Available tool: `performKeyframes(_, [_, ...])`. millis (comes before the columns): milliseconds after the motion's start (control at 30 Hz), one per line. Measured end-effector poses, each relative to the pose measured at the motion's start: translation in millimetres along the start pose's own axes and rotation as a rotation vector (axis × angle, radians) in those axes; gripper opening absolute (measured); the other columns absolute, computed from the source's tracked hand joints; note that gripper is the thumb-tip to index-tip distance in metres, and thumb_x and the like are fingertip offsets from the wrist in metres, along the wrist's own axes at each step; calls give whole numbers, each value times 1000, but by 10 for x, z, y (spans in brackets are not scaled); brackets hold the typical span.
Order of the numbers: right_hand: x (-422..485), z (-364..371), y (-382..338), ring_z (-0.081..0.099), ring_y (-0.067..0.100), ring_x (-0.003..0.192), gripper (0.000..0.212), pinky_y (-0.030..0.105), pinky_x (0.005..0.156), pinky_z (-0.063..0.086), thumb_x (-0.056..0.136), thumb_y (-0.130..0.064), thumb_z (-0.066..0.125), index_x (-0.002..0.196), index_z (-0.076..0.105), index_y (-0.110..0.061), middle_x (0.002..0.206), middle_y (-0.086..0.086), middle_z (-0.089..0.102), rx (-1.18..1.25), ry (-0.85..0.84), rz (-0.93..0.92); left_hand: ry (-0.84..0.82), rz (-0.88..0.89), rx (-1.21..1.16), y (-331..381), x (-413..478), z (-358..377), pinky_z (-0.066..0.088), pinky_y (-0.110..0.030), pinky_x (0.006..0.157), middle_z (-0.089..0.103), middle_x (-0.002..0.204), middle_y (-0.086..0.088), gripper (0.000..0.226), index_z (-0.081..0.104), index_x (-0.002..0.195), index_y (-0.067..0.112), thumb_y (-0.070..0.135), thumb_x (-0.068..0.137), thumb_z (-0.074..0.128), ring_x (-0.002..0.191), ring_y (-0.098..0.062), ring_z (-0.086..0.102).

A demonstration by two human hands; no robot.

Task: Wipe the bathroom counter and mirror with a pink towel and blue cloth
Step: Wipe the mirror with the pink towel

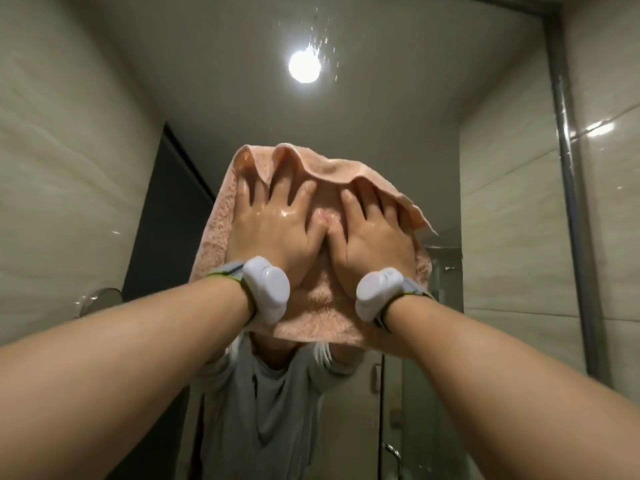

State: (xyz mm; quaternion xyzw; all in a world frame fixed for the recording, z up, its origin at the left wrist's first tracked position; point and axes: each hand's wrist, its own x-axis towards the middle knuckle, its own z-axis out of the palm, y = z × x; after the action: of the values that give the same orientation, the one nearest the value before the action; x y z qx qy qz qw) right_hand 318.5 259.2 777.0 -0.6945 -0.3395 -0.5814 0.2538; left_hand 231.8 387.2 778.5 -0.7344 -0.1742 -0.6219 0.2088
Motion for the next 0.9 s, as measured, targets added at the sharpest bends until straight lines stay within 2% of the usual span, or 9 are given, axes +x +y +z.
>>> performKeyframes(100, [150, 3, 154, 23, 27, 144, 59, 49, 114, 27, 99, -56, 26, 152, 31, -32, 155, 0, 38, -15, 29, -32, 28, 2, 3, 101, 157, 30, 7, -60, 126, 29, 166, -13, 62, 39, 155, 25, 54, 101, 27, 150, -44, 28])
performKeyframes(267, [277, 26, 213, 27, 27, 143, 59, 49, 114, 24, 99, -55, 25, 152, 34, -31, 154, 0, 40, -32, 92, -47, 37, -30, 9, 152, 278, 17, 11, -61, 125, 40, 159, -16, 63, 42, 153, 24, 54, 101, 24, 142, -46, 38])
performKeyframes(633, [209, 34, 178, 33, 29, 138, 58, 50, 109, 29, 98, -55, 24, 151, 35, -32, 152, 1, 43, -44, 89, -11, 20, -22, 6, 184, 225, -48, 9, -59, 126, 38, 161, -15, 61, 40, 155, 25, 51, 103, 26, 143, -45, 37])
performKeyframes(900, [-29, 46, 189, 38, 34, 131, 58, 52, 107, 32, 97, -53, 26, 149, 34, -28, 148, 6, 46, -73, 67, 51, 32, 38, -10, 232, 105, -9, 13, -61, 125, 45, 156, -17, 58, 50, 149, 23, 50, 101, 31, 135, -45, 45])
